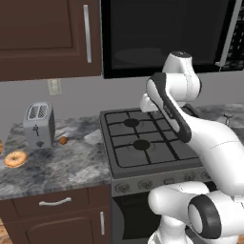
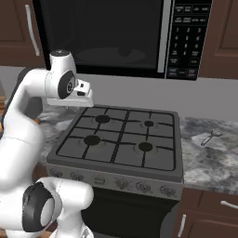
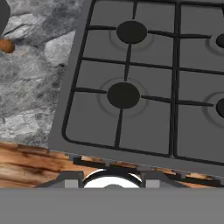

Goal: Open the microwave door.

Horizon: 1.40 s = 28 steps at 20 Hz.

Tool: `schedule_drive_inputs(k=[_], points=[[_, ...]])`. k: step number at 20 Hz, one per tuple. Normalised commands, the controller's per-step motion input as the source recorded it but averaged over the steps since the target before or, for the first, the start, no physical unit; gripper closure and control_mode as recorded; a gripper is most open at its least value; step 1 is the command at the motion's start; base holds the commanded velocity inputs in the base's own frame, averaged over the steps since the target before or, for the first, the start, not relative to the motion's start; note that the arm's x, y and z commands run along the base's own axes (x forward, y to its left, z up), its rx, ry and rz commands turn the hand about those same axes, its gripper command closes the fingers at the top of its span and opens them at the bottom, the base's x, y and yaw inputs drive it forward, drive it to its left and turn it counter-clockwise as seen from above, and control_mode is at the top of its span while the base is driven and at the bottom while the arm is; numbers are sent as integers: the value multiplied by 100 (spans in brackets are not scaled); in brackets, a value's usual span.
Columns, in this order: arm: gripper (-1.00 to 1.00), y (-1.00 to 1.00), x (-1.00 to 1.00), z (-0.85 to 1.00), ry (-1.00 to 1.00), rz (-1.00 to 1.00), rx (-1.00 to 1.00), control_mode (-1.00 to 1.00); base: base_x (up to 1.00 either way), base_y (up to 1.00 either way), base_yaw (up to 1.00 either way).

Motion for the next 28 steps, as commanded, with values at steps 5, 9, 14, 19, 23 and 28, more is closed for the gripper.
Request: schedule_drive_inputs(k=[5, 9, 14, 19, 23, 28], points=[[-100, -41, -58, 34, -45, -5, 2, -100, 0, 0, 0], [-100, -54, -96, 25, -69, -4, 0, -100, 0, 0, 0], [-100, -57, -80, 38, -56, -3, 3, -100, 0, 0, 0], [-100, -62, -23, 66, -37, -6, 1, -100, 0, 0, 0], [-100, -73, 0, 79, -29, -6, 0, -100, 0, 0, 0], [-100, -69, 0, 73, -16, -7, 0, -100, 0, 0, 0]])
